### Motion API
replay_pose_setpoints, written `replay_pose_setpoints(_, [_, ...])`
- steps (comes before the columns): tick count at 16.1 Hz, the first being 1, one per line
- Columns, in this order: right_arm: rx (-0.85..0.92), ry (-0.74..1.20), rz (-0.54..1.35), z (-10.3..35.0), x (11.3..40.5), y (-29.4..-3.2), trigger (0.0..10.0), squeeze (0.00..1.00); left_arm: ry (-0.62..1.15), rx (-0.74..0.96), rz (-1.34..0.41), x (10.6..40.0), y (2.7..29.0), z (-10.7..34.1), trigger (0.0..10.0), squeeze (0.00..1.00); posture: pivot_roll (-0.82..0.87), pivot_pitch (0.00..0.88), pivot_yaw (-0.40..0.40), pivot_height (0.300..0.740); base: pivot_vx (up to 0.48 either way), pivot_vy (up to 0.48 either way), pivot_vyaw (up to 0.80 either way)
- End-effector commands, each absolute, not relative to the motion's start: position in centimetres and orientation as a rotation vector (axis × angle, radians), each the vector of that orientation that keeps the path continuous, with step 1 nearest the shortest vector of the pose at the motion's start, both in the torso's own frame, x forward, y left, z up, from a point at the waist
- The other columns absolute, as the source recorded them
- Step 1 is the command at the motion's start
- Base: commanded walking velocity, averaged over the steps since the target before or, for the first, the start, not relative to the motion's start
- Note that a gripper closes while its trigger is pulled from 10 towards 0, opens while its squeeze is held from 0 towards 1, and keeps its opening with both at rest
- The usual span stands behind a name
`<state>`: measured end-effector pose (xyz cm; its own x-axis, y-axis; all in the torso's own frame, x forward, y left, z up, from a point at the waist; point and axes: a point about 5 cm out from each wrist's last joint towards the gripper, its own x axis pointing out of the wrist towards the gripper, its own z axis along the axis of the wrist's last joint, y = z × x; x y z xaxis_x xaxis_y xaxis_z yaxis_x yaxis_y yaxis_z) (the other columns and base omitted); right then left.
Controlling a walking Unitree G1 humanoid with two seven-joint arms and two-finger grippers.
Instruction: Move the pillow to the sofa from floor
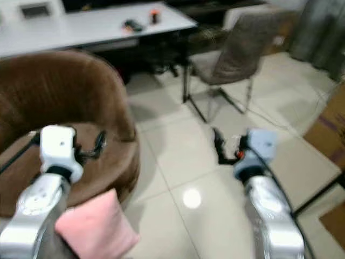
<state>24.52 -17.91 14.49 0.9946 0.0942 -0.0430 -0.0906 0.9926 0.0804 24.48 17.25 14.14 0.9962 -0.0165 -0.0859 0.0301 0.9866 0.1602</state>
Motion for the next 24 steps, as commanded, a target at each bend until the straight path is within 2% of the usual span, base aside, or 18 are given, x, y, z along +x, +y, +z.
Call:
replay_pose_setpoints(1, [0.050, 0.042, 0.098, 14.7, 24.7, -18.0, 10.0, 1.00, 0.076, 0.176, -0.030, 24.4, 17.1, 14.3, 10.0, 0.00, -0.12, 0.000, 0.028, 0.740, 0.000, 0.000, 0.80])
replay_pose_setpoints(13, [0.066, 0.057, 0.107, 13.9, 25.5, -16.3, 10.0, 1.00, 0.051, 0.240, 0.008, 24.2, 18.4, 14.7, 10.0, 0.00, -0.07, 0.000, 0.029, 0.740, 0.000, 0.000, 0.80])
replay_pose_setpoints(15, [0.057, 0.059, 0.100, 14.0, 25.3, -16.1, 10.0, 1.00, 0.047, 0.253, 0.009, 24.1, 18.5, 14.7, 10.0, 0.00, -0.08, 0.000, 0.028, 0.740, 0.000, 0.000, 0.00])
replay_pose_setpoints(16, [0.052, 0.059, 0.106, 14.1, 25.3, -16.0, 10.0, 0.70, 0.048, 0.248, 0.012, 24.1, 18.5, 14.7, 10.0, 0.00, -0.08, 0.000, 0.028, 0.740, 0.000, 0.000, 0.00])
replay_pose_setpoints(17, [0.054, 0.051, 0.102, 14.2, 25.3, -15.9, 10.0, 0.00, 0.050, 0.240, 0.015, 24.0, 18.4, 14.6, 10.0, 0.00, -0.09, 0.001, 0.023, 0.740, 0.000, -0.349, 0.00])
replay_pose_setpoints(19, [0.004, 0.049, 0.043, 14.3, 25.6, -16.4, 10.0, 0.00, 0.055, 0.233, 0.005, 23.7, 17.9, 14.4, 10.0, 0.00, -0.08, 0.011, 0.021, 0.740, 0.000, -0.458, 0.00])
replay_pose_setpoints(22, [0.007, 0.076, 0.105, 14.0, 25.6, -16.2, 10.0, 0.00, 0.058, 0.230, -0.012, 23.7, 17.6, 14.4, 10.0, 0.00, -0.08, 0.015, 0.024, 0.740, 0.000, -0.286, 0.00])
replay_pose_setpoints(24, [0.003, 0.074, 0.159, 14.1, 25.2, -15.7, 10.0, 0.00, 0.048, 0.206, -0.010, 23.8, 17.5, 14.6, 10.0, 0.00, -0.08, 0.022, 0.026, 0.740, 0.000, 0.000, 0.80])
